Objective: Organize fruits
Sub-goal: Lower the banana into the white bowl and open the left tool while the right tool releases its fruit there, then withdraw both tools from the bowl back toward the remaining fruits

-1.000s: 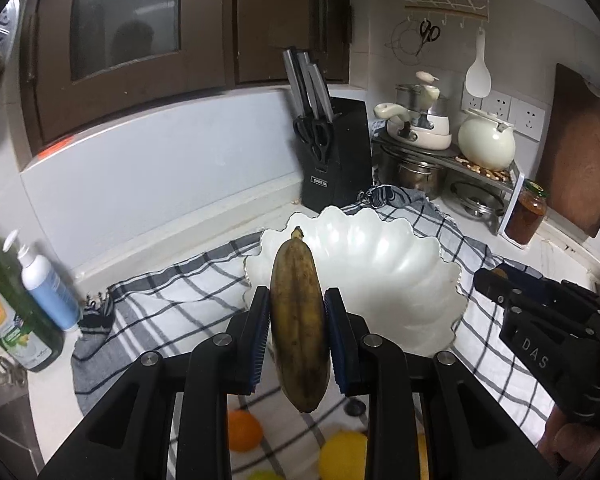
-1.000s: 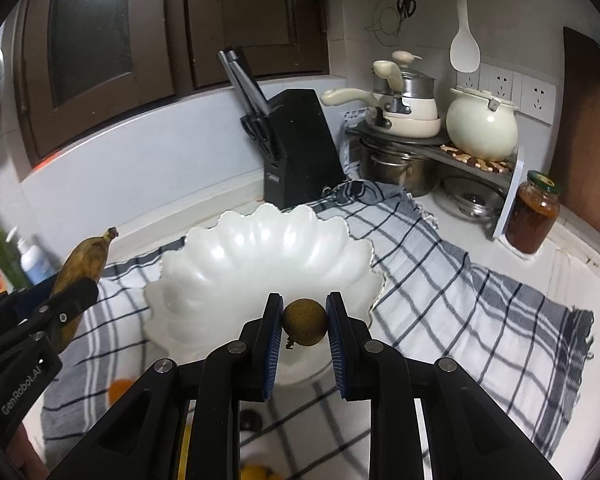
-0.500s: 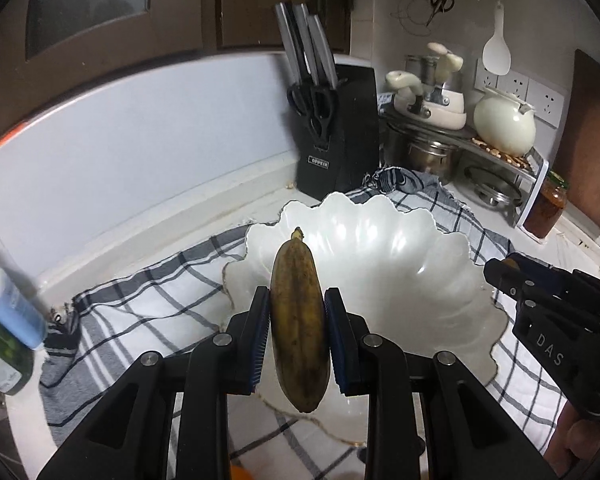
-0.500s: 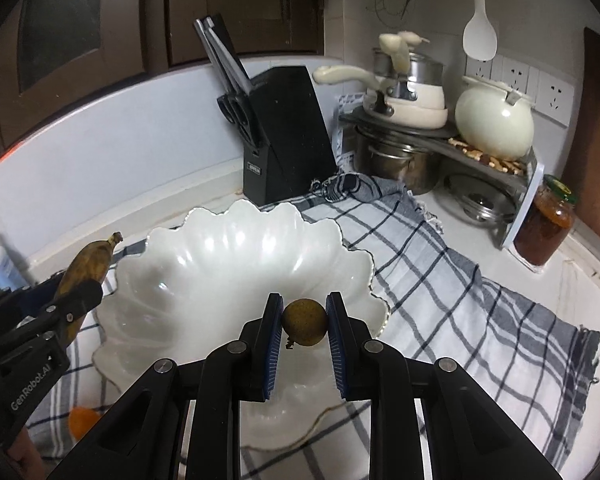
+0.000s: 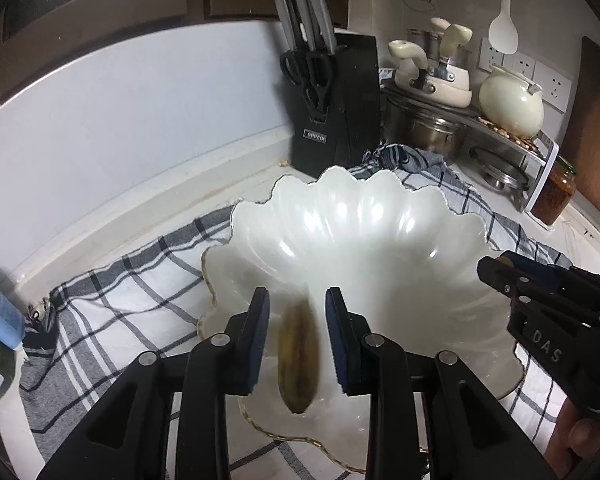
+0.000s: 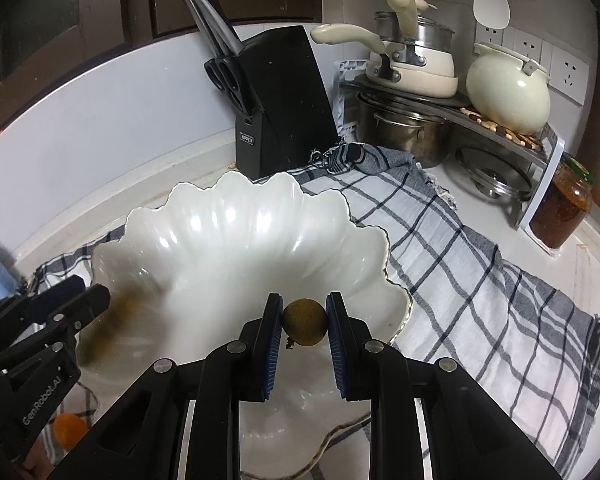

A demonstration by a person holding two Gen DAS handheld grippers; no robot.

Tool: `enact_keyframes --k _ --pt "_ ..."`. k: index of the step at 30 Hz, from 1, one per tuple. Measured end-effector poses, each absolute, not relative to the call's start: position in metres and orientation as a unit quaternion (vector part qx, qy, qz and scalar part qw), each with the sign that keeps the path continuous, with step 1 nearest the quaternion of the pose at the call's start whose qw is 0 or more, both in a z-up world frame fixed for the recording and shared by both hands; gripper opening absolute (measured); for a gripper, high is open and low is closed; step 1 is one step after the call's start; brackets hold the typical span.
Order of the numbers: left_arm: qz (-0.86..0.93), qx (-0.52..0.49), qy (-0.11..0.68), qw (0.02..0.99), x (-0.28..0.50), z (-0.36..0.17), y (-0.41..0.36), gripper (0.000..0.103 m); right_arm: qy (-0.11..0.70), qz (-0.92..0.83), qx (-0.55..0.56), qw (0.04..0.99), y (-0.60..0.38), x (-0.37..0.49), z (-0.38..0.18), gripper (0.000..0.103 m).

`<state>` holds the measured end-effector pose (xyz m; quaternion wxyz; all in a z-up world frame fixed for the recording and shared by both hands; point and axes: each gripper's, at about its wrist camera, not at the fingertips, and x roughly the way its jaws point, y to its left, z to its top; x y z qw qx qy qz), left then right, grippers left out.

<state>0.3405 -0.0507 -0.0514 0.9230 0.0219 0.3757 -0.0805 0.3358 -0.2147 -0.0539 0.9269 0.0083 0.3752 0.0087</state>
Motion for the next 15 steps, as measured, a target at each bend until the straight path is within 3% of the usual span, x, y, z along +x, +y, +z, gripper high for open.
enact_keyframes --k 3,5,7,9,15 --pt "-0.076 0.033 0.374 0.924 0.339 -0.049 -0.053 0.052 0.374 0.001 0.010 0.927 -0.216 0.334 -0.053 0.041" --pt "-0.074 0.033 0.376 0.923 0.338 -0.049 -0.053 0.056 0.371 -0.004 0.015 0.928 -0.219 0.332 -0.051 0.056" --pt "-0.071 0.032 0.378 0.922 0.337 -0.049 -0.052 0.062 0.365 -0.017 0.016 0.931 -0.221 0.329 -0.049 0.077" --pt "-0.066 0.030 0.377 0.923 0.335 -0.047 -0.050 0.064 0.358 -0.030 0.012 0.933 -0.222 0.325 -0.046 0.082" --pt "-0.049 0.036 0.365 0.929 0.325 -0.037 -0.047 0.078 0.354 -0.034 0.008 0.935 -0.221 0.317 -0.037 0.083"
